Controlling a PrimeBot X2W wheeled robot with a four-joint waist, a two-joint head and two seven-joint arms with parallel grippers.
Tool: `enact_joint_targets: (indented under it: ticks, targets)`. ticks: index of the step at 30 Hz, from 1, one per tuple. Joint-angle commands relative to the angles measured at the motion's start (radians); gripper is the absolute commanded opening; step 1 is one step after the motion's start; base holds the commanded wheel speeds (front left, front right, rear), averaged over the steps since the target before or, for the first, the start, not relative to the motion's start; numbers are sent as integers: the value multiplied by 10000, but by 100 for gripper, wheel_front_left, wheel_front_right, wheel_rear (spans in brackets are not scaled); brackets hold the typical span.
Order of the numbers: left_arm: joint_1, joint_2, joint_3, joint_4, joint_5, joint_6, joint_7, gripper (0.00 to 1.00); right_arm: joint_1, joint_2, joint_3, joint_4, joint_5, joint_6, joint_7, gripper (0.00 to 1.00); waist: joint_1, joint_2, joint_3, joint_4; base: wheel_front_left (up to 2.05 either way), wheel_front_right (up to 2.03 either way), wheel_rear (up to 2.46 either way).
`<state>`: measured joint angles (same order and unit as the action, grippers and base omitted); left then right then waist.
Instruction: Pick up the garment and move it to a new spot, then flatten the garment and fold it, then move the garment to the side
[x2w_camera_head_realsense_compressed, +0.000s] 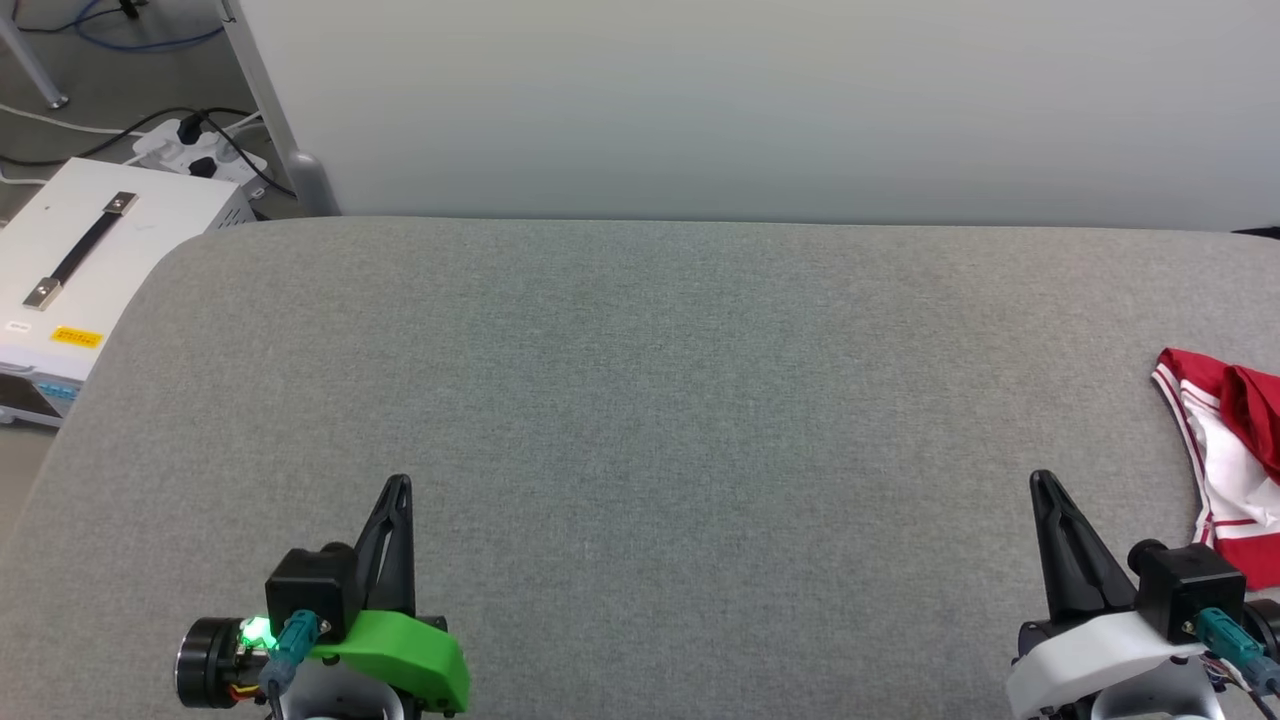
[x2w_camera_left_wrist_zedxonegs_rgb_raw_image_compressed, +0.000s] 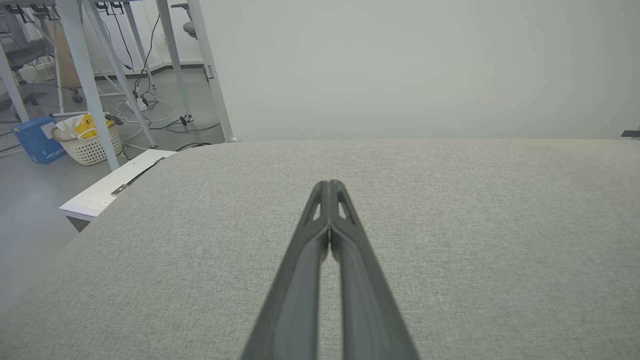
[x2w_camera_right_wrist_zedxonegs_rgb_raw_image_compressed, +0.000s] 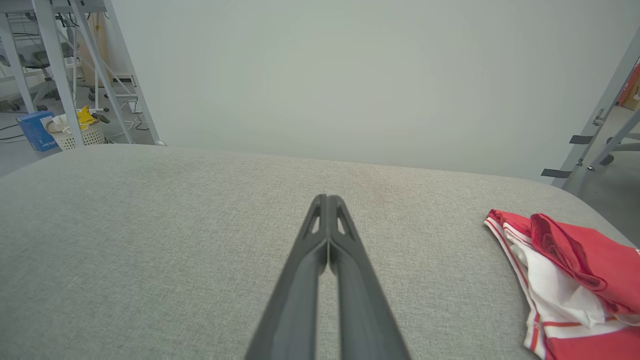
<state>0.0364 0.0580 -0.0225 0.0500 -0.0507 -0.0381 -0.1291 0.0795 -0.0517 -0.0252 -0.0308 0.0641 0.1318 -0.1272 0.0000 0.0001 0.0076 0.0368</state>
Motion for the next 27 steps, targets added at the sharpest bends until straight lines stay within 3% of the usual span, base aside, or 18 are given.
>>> enact_joint_targets:
  ticks: [1, 27]
  targets:
    - [-170, -39, 51, -69, 92, 107, 86, 0, -190, 7, 30, 53, -131, -6, 57, 0, 0, -1, -2, -9, 0, 0, 0]
    - [-254, -56, 126, -255, 271, 225, 606, 0, -451, 10, 126, 163, -351, -8, 581, 0, 0, -1, -34, -164, 0, 0, 0]
